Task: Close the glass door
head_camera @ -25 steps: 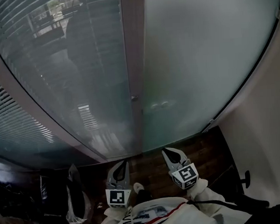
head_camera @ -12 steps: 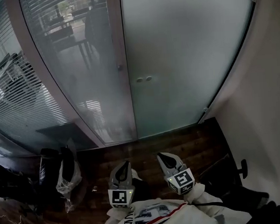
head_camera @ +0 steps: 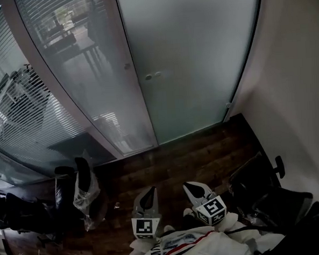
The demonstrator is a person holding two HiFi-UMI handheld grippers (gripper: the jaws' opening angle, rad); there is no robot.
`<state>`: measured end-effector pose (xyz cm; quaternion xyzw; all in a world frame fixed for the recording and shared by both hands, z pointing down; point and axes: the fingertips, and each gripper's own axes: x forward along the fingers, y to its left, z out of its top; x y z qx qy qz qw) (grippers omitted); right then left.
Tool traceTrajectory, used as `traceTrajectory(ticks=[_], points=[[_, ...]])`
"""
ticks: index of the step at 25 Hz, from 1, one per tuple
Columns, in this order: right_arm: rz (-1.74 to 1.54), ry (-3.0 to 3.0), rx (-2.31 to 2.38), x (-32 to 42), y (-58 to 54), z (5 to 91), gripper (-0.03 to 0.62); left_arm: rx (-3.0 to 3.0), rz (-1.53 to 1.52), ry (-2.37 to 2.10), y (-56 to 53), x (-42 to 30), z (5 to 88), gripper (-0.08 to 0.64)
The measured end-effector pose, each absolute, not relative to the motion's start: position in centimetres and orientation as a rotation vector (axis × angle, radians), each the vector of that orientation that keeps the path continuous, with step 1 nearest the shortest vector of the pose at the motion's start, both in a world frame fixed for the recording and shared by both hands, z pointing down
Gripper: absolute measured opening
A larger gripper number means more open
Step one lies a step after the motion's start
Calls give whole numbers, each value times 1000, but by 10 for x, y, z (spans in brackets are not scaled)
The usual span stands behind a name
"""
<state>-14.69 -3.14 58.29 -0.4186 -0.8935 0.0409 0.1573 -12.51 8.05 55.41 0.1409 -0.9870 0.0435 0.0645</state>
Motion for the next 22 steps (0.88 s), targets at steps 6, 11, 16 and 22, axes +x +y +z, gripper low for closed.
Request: traceTrajectory(ticks=[6, 11, 16, 22], points=[[157, -2627, -1148, -99, -26, 583, 6, 430, 141, -2965, 96, -69, 560, 0], [6, -2701, -1169, -67, 2, 558, 5, 359, 155, -2976, 134, -26, 568, -2], [13, -2715, -1166, -45, 1, 555, 6, 388, 143, -2990, 134, -9, 556, 0], [41, -2726, -1173, -41, -11, 554, 6, 419, 148, -2993, 118, -7, 547, 0]])
